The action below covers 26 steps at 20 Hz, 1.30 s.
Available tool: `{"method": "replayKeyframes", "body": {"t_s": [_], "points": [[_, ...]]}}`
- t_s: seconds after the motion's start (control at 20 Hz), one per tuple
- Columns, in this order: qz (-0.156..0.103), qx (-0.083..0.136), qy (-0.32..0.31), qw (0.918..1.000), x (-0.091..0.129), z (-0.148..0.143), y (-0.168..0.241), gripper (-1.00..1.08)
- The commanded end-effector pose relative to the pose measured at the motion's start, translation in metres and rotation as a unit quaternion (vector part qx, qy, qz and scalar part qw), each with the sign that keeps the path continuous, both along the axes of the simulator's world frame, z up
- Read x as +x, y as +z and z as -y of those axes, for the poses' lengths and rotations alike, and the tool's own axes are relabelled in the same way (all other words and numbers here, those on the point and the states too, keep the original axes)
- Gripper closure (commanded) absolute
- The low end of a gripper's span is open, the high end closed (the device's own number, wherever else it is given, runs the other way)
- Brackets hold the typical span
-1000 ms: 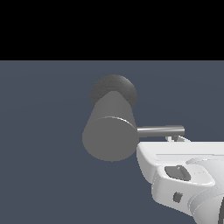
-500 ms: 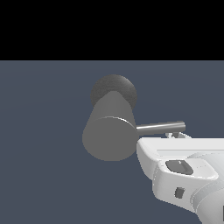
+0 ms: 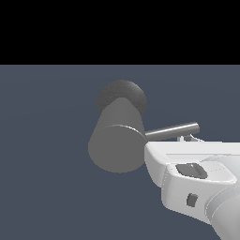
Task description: Turn on the faucet by rotating a designated handle.
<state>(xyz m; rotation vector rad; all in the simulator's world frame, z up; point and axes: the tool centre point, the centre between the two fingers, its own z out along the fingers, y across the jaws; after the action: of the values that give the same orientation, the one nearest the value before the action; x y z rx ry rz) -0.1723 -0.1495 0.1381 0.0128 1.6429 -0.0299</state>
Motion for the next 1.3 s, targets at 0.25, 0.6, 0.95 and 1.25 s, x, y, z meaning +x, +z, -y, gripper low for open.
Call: {"method": "replayKeyframes", "body": {"t_s": [0.25,0.6,0.95,1.25], "points": [[0.028,-0.002,-0.002,0.9996,0.005,-0.002,0.036,1.08],[0.032,-0.003,-0.004,0.9995,0.005,-0.005,0.052,1.08],[0.004,0.001,0.006,1.0000,0.000,-0.017,0.040,1.08],[0.010,0.000,0.004,0.9999,0.002,-0.023,0.054,1.08]]}}
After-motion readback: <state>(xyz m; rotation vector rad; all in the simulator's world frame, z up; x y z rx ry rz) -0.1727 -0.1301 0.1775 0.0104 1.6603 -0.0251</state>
